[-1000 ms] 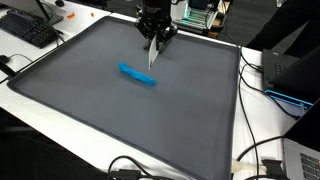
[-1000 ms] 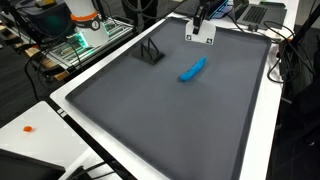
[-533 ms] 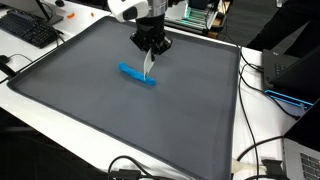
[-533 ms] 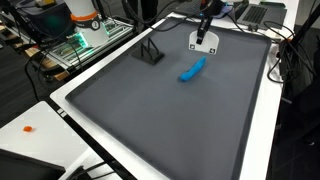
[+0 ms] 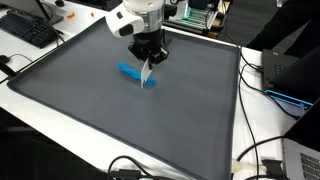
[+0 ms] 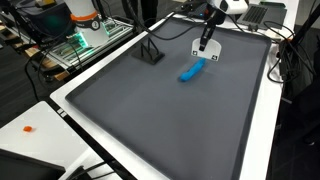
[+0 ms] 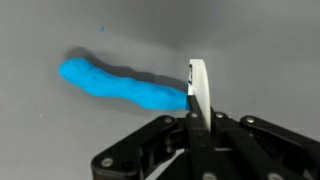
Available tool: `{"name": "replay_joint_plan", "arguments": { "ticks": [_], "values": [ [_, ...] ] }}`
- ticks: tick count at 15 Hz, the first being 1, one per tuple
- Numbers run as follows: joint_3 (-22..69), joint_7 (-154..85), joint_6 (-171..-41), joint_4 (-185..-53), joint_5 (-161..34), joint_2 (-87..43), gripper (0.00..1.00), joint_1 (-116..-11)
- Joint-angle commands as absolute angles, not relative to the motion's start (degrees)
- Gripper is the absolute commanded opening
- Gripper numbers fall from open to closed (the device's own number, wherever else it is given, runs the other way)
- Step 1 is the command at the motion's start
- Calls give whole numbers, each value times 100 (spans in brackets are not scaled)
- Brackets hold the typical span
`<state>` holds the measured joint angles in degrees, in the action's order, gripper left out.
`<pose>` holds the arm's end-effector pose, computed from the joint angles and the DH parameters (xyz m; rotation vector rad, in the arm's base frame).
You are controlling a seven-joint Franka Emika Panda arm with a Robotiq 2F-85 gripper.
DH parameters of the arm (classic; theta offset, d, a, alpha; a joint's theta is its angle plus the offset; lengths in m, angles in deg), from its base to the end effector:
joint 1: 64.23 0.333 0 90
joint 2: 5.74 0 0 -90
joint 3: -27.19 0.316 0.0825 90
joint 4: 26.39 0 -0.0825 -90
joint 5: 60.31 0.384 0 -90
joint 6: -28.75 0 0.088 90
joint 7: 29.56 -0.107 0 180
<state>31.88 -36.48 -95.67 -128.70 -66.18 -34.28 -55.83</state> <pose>0.6286 0.1382 0.2672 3.0675 0.2498 -0.1552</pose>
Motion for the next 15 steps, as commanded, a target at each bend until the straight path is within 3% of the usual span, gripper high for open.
{"name": "replay_joint_plan", "arguments": {
  "ticks": [1, 15],
  "values": [
    [3073, -3809, -9680, -12732, -6689, -3637, 1, -5470],
    [2946, -4056, -9912, -12659, -6657, -3927, 1, -5432]
  ]
}}
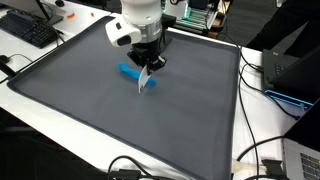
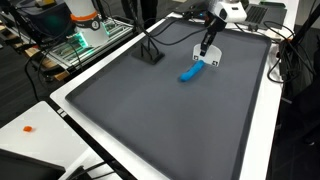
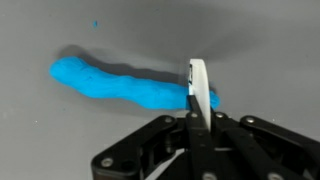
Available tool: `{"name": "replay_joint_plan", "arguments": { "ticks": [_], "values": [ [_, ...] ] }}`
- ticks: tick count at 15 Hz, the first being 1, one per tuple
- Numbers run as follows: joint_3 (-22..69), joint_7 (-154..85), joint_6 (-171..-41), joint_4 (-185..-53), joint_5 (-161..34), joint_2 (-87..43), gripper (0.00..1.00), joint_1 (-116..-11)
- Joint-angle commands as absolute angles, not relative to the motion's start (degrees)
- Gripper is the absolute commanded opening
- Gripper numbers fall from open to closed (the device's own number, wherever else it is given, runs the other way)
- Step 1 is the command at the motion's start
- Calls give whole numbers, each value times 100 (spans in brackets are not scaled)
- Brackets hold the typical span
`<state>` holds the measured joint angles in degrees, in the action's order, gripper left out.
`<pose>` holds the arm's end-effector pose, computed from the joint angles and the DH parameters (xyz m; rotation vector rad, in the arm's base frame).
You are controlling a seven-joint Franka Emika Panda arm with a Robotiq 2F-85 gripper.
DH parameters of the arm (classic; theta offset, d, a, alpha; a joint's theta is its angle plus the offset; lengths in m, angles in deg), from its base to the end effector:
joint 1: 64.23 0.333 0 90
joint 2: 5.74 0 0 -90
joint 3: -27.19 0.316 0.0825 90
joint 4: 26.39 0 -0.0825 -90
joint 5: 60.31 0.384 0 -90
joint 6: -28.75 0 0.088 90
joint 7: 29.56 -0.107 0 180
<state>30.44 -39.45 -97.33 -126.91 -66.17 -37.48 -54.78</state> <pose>0.6377 0.1371 0.2458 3.0648 0.1639 -0.1453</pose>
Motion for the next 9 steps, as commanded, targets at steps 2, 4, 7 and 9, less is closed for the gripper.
{"name": "replay_joint_plan", "arguments": {
  "ticks": [2, 4, 7, 9],
  "values": [
    [2938, -4055, -9930, -12662, -6651, -3960, 1, -5440],
    [2946, -4044, -9887, -12658, -6613, -3984, 1, -5453],
    [2966, -3987, -9843, -12654, -6567, -4021, 1, -5480],
    [3018, -3908, -9740, -12641, -6469, -4031, 1, -5520]
  ]
}}
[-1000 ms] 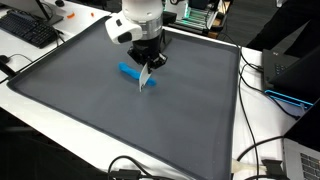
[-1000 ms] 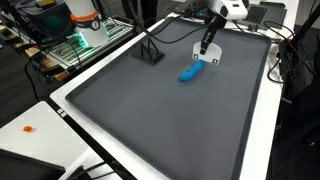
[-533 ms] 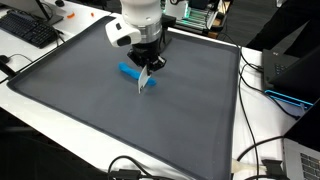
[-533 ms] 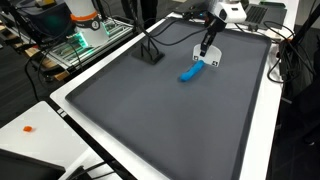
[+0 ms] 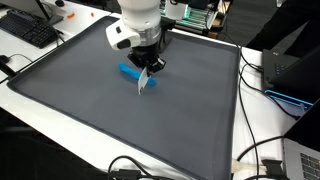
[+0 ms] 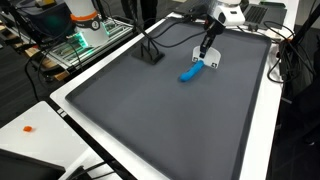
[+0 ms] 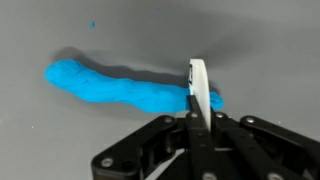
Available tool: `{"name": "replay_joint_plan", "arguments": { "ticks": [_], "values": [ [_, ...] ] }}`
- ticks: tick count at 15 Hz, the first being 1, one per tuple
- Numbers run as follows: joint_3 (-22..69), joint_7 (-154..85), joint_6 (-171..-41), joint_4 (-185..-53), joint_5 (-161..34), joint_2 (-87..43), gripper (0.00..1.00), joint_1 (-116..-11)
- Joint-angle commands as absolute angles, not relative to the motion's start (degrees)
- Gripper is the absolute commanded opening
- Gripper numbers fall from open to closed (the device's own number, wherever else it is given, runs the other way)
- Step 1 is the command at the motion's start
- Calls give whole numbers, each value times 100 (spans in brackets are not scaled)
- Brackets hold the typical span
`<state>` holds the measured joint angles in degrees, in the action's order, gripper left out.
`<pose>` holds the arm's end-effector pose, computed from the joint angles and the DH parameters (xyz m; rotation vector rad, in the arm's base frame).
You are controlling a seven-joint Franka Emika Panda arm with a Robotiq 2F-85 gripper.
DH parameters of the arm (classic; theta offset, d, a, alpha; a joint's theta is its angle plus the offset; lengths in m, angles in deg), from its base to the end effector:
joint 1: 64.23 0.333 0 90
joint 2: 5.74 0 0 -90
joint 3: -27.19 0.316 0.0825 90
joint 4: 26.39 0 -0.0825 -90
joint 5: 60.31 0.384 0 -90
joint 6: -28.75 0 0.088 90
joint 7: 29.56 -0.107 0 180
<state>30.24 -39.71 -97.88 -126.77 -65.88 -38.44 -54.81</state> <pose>0.6384 0.1351 0.2366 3.0678 0.1474 -0.1538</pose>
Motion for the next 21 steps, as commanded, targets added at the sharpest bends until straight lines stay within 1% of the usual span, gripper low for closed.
{"name": "replay_joint_plan", "arguments": {
  "ticks": [1, 15, 21],
  "values": [
    [3068, -3844, -9701, -12633, -6367, -4032, 1, -5561],
    [3265, -3548, -9562, -12661, -5737, -3883, 1, -5641],
    [3244, -3569, -9454, -12691, -5769, -3675, 1, -5618]
  ]
}}
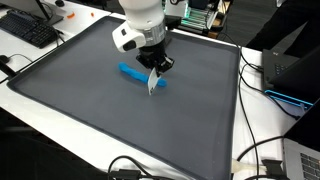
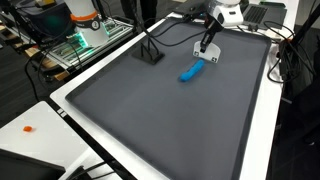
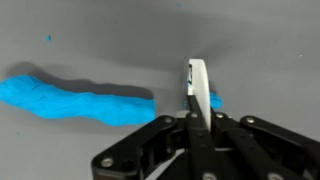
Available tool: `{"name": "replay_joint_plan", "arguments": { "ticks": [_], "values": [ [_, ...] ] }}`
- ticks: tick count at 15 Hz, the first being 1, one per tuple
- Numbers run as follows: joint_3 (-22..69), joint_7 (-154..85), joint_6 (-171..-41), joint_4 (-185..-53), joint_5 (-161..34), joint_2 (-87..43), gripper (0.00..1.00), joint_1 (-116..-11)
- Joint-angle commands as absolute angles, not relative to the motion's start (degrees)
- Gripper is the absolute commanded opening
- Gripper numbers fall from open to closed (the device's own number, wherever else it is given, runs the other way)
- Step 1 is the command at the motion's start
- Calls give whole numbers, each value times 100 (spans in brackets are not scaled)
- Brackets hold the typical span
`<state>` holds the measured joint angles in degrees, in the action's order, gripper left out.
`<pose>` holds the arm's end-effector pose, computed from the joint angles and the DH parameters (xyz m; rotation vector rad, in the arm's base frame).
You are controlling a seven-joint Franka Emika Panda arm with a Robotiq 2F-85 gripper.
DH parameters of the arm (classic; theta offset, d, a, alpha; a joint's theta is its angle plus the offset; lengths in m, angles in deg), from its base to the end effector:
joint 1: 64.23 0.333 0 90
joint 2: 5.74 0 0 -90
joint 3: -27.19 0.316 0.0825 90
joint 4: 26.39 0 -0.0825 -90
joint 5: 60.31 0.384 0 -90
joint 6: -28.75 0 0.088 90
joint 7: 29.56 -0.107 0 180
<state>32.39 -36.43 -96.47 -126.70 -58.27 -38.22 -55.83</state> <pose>0.6330 0.1498 0.2387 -3.0783 -0.1295 0.2190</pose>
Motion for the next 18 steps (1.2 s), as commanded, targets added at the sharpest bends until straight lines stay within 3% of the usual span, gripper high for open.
{"name": "replay_joint_plan", "arguments": {
  "ticks": [1, 18],
  "values": [
    [3228, -3580, -9429, -12697, -5788, -3627, 1, -5620],
    [2994, -3522, -9262, -12758, -5966, -3442, 1, -5809]
  ]
}}
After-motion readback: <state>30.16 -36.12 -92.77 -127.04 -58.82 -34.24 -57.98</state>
